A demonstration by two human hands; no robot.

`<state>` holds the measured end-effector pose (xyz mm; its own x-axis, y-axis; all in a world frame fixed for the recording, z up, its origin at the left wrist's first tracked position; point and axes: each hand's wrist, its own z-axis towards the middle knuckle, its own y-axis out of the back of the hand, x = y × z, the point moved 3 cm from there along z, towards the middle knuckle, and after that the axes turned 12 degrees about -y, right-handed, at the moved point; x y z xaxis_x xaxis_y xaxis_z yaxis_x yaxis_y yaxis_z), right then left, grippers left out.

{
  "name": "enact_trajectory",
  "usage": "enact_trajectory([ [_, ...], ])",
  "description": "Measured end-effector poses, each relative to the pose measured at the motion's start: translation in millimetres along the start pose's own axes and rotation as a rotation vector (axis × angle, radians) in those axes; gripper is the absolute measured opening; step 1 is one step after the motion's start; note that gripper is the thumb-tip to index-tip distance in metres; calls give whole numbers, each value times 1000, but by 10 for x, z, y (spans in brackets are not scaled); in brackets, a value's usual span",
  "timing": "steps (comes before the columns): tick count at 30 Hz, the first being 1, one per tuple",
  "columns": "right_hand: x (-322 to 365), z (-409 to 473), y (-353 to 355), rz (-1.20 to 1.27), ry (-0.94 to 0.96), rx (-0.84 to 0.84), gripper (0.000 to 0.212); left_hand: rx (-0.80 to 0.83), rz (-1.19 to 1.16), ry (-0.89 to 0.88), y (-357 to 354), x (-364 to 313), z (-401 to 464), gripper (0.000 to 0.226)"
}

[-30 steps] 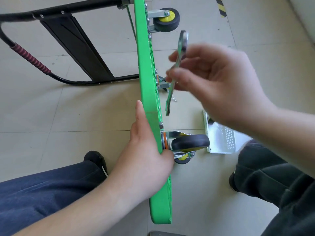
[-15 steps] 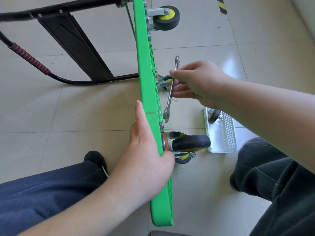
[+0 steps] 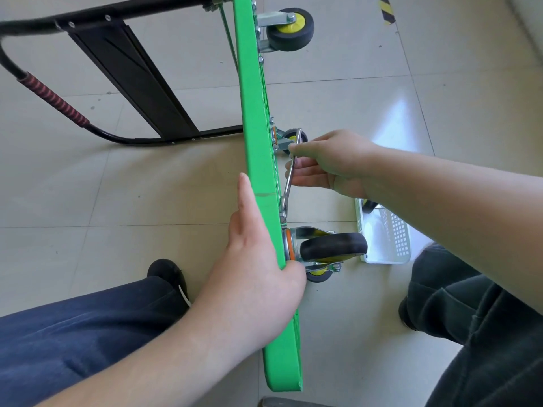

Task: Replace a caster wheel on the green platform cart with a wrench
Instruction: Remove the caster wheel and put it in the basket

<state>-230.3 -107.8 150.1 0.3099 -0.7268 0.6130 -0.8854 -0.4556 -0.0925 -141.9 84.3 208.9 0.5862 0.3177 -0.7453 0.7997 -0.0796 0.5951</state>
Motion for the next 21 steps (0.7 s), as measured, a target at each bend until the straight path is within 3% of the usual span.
enact_trajectory([
  [10, -58, -1, -79, -12, -28, 54, 19, 4, -3, 14, 5, -5, 8, 116],
  [16, 29, -35, -44, -42, 86, 44, 34, 10, 2, 18, 7, -2, 8, 116],
  [21, 39, -211, -39, -46, 221, -41, 19, 4, -10, 21, 13, -18, 4, 116],
])
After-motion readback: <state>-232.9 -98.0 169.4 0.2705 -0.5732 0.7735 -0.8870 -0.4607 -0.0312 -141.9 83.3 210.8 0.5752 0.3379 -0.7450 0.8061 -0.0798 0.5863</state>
